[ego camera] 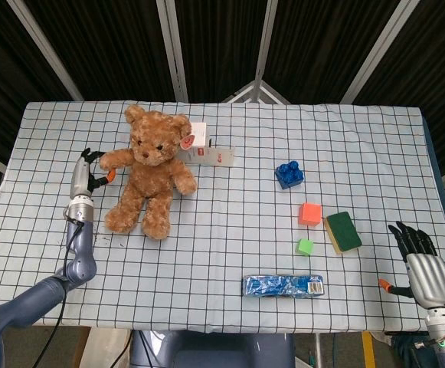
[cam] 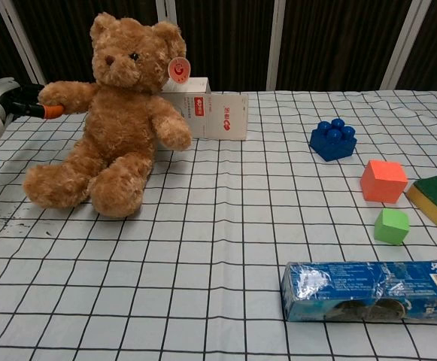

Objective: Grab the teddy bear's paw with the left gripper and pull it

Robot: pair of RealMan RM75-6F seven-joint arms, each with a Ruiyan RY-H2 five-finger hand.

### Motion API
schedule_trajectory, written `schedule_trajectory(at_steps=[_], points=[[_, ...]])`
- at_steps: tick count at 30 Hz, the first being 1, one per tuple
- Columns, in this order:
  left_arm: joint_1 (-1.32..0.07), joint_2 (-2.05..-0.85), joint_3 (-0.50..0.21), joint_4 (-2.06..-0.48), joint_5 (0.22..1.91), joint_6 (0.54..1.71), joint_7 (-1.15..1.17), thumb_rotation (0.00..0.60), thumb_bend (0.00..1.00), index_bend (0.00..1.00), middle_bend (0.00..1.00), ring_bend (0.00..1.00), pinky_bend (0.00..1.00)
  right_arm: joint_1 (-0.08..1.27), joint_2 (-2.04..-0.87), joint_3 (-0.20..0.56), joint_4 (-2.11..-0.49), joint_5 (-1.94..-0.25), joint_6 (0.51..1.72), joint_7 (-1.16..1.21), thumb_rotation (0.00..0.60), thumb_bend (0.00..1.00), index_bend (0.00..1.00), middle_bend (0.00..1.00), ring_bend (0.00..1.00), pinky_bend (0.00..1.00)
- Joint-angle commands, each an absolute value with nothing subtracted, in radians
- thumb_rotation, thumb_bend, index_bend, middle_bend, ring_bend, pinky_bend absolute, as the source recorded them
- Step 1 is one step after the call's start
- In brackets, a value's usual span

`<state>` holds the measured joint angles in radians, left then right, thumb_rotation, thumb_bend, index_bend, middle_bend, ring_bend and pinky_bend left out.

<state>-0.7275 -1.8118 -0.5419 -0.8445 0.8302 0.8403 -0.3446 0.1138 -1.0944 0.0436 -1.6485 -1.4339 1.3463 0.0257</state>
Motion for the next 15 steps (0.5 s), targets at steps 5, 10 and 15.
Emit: schedule_trajectory(at_steps=[5,10,15], points=[[-0.738,-1.842,-0.529,-0.763,0.833,0.789,-0.364,0.6,0.55,0.51,0.31,0.0,0.0,0.115,-1.095,0.046,-1.649,-1.426,1.343,0.022,0.6,0.11,0.02,0.0,0.0,0.0],[-0.741,-1.846,-0.512,-0.762,0.887,0.813,-0.383,0.6,0.42,0.2,0.18,0.0,0.0,0.114,-1.095,0.046,-1.649,-1.43,1.346,0.024,0.6,0.11,0.02,0.0,0.0,0.0],[-0.717,-1.839,-0.464,-0.78,0.979,0.868,-0.423,0.6,0.36,0.0,0.0,0.0,0.0,0.11,-1.094,0.045,-1.653,-1.437,1.359,0.029,0.6,0.11,0.02,0.0,0.0,0.0]])
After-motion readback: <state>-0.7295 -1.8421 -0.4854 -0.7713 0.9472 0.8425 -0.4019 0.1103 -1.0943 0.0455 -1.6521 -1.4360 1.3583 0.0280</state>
